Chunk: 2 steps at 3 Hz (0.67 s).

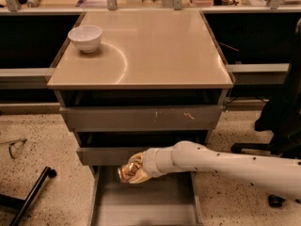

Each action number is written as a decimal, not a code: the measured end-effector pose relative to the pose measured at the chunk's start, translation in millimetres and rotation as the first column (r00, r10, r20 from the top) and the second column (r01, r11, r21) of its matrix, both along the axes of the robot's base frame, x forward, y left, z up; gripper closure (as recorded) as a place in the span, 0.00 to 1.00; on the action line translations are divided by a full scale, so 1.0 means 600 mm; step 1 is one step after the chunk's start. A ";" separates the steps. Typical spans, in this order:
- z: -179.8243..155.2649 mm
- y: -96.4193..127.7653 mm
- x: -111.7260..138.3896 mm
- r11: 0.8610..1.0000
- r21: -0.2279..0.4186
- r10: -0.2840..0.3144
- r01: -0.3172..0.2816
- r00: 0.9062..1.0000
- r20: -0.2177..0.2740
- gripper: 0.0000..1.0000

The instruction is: Pick orange can from bottom drawer and place on counter

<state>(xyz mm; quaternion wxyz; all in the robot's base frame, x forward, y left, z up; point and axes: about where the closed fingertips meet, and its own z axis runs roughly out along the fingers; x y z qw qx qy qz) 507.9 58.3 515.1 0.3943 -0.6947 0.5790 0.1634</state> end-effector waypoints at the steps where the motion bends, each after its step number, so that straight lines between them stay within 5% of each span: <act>1: 0.116 0.035 -0.007 0.998 0.023 0.064 -0.066 0.994 0.088 1.00; 2: 0.116 0.035 -0.007 0.998 0.023 0.064 -0.066 0.994 0.088 1.00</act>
Offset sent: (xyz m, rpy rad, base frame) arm -0.0021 0.0141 0.0579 0.0193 -0.0733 0.0485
